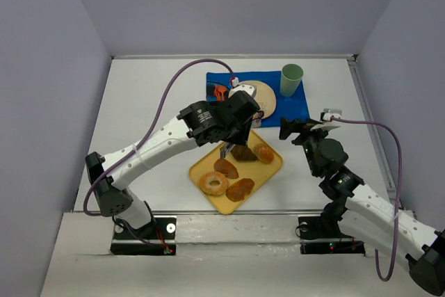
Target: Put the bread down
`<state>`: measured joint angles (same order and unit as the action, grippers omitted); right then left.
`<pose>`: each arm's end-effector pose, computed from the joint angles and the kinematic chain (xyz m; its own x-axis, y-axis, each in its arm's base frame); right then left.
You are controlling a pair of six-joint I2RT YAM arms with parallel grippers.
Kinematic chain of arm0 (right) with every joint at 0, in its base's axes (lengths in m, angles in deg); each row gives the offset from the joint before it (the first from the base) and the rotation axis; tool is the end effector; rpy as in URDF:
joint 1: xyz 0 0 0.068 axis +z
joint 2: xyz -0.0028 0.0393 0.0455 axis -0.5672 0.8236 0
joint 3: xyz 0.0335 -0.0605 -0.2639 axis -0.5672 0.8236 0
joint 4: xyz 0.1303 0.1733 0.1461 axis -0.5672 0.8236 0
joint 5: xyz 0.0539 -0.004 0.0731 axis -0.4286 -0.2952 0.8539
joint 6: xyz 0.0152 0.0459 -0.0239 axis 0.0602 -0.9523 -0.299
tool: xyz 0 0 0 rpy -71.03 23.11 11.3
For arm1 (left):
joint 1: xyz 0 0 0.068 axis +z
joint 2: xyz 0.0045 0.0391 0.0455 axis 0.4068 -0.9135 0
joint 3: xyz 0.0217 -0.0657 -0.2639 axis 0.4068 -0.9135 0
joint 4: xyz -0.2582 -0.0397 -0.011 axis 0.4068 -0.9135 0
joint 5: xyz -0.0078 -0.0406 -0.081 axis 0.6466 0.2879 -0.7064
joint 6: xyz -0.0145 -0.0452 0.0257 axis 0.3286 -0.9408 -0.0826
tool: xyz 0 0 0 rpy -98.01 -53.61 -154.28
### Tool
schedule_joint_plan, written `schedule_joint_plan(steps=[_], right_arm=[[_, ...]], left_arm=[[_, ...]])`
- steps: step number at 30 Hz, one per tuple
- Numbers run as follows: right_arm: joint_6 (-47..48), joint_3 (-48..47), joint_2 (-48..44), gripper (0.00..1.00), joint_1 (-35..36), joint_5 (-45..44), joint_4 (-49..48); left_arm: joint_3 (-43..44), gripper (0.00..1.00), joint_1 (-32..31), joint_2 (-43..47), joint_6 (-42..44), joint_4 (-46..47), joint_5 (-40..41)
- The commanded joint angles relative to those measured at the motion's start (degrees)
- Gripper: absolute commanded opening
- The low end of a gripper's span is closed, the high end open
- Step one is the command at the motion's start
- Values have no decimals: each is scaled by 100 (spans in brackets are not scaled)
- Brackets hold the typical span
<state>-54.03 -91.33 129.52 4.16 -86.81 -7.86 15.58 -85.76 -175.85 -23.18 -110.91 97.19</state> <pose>0.1497 0.0960 0.2762 -0.0170 0.2650 -0.9641 -0.1188 0.9569 0.2651 0.1573 -0.2749 0.3943 -0.7000 0.2186 -0.6799 0.4787 0.8501 -0.2195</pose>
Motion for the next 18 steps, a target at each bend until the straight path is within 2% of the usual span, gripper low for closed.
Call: schedule_joint_plan(steps=[1, 3, 7, 10, 13, 15, 18], right_arm=[[-178, 181, -458, 100, 48, -529, -340], [-231, 286, -633, 100, 48, -696, -340], [-248, 454, -1029, 100, 48, -811, -401], [-310, 559, -1214, 100, 48, -995, -445], [-310, 612, -1293, 100, 48, -1022, -533], [-292, 621, -1276, 100, 48, -1005, -533], [-327, 612, -1197, 100, 48, -1162, -551]], left_arm=[[210, 39, 312, -370, 72, 948, 967], [349, 40, 689, -580, 344, 1457, 721], [798, 41, 1279, -1125, 362, 1679, 958], [878, 41, 1753, -1538, 625, 2039, 379], [921, 40, 2052, -2030, 740, 2382, 168], [1079, 40, 2132, -2426, 888, 2523, -130], [1369, 41, 2177, -2803, 1073, 2559, -158]])
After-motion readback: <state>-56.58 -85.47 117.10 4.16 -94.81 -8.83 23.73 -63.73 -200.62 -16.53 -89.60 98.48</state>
